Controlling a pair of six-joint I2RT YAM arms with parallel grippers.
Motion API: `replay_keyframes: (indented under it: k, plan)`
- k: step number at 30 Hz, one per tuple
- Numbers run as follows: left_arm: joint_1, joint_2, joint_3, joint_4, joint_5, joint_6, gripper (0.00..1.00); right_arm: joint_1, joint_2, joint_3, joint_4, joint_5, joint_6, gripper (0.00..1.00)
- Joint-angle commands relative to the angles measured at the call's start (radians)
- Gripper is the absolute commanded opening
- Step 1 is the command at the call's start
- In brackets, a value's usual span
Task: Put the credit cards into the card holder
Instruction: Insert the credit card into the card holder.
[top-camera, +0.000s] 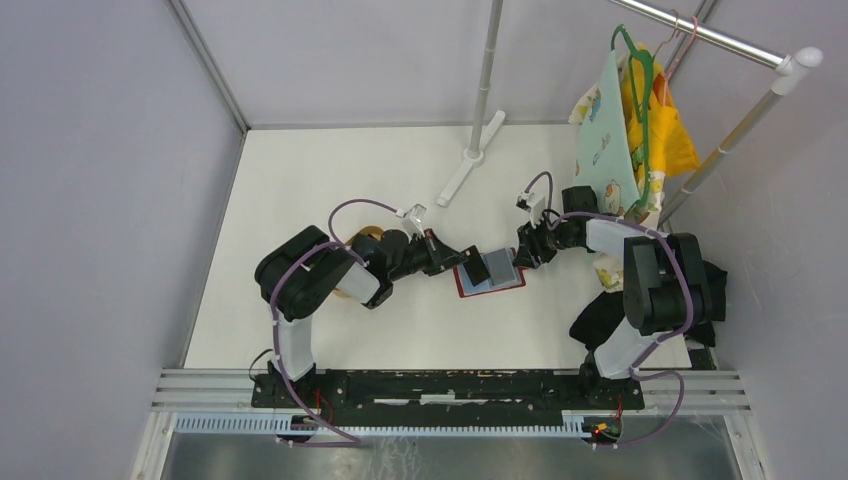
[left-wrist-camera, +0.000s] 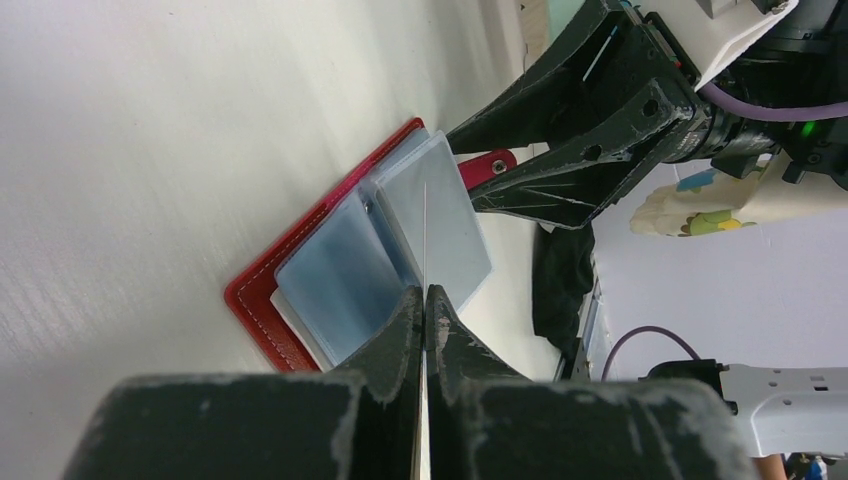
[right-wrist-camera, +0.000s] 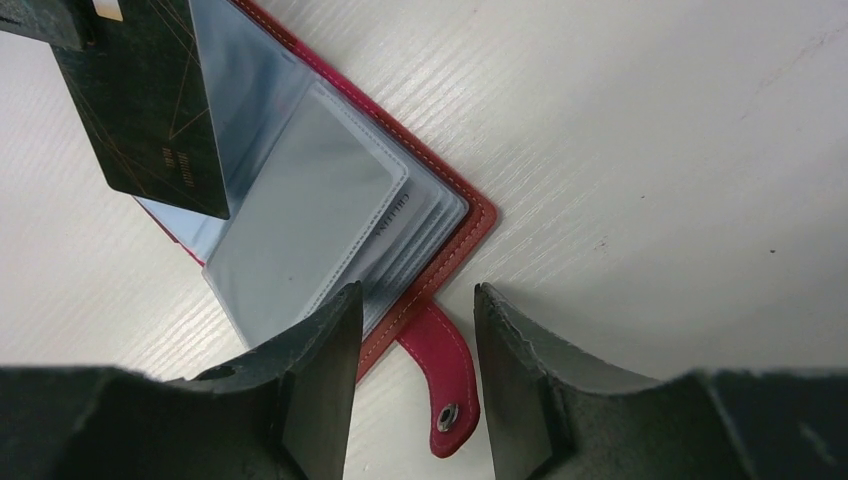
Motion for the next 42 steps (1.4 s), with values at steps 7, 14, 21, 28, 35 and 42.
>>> replay_keyframes:
  k: [7,14,21,28,35,42]
  plan:
    - [-0.007,-0.009,0.034,0.033,-0.022,-0.04,0.02,-0.005,-0.072,0.008,0.039,0.032,0.027,0.5]
    - [-0.013,0.006,0.051,0.02,-0.024,-0.05,0.02,-0.005,-0.135,-0.026,0.079,-0.03,0.042,0.51]
    - [-0.023,0.009,0.054,-0.011,-0.05,-0.048,0.02,0.019,-0.043,-0.016,0.057,-0.033,0.054,0.5]
    - [-0.025,0.003,0.05,-0.024,-0.06,-0.041,0.02,0.049,-0.011,-0.001,0.049,0.089,0.043,0.47]
    - [-0.025,-0.016,0.032,-0.021,-0.061,-0.041,0.02,0.058,0.005,0.008,0.038,0.132,0.03,0.44]
    - [-0.025,-0.02,0.013,-0.017,-0.069,-0.054,0.02,0.063,0.011,0.01,0.033,0.142,0.025,0.44]
